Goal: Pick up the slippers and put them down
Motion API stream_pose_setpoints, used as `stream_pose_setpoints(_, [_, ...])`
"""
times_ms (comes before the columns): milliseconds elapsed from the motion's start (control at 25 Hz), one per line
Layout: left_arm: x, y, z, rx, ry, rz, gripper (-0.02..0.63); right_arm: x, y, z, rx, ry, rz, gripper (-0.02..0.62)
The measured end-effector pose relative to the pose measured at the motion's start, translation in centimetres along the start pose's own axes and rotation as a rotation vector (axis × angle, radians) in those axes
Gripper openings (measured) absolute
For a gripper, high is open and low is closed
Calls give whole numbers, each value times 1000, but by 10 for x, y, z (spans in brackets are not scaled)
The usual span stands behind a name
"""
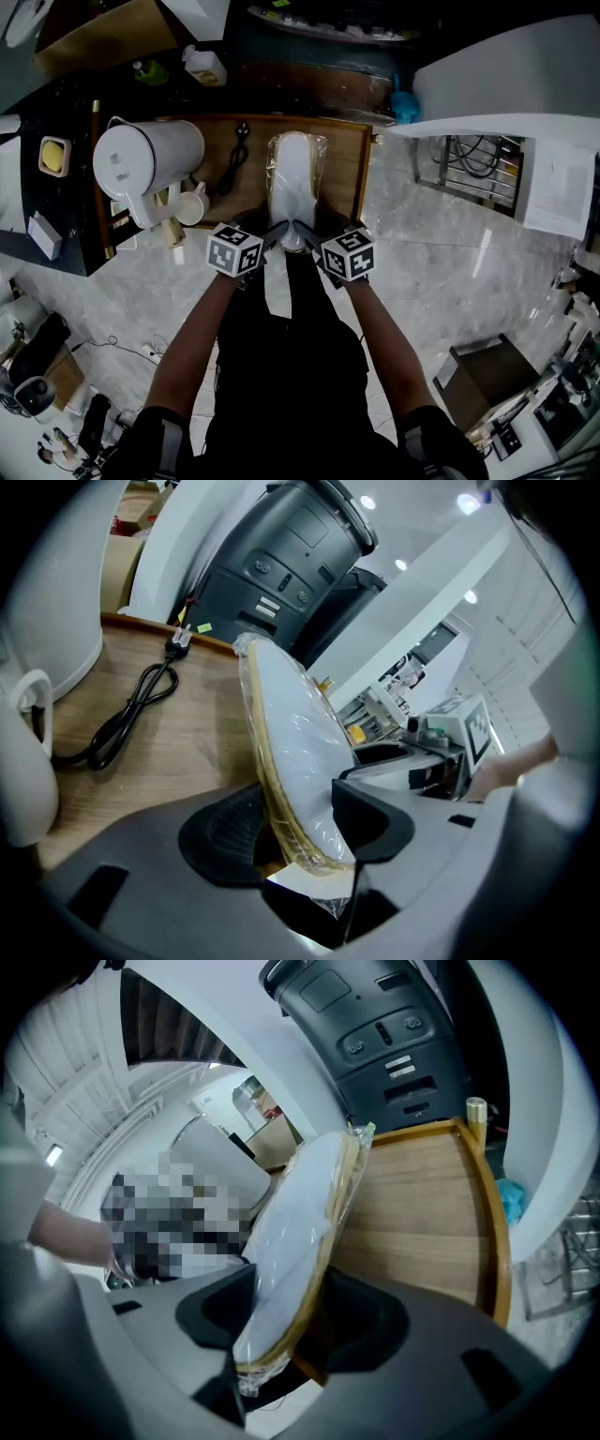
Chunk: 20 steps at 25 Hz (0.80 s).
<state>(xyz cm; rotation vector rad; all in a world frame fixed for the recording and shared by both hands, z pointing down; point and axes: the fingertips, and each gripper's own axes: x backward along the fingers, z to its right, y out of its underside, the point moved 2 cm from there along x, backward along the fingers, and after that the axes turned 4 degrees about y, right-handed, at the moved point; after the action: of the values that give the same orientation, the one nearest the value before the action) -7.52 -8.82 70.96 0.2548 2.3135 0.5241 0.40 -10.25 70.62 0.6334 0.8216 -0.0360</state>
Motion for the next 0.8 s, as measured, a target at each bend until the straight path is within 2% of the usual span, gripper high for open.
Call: stream_pose_setpoints(800, [-11, 7, -24, 7, -33, -56, 236, -23, 5, 6, 31, 68, -33, 227])
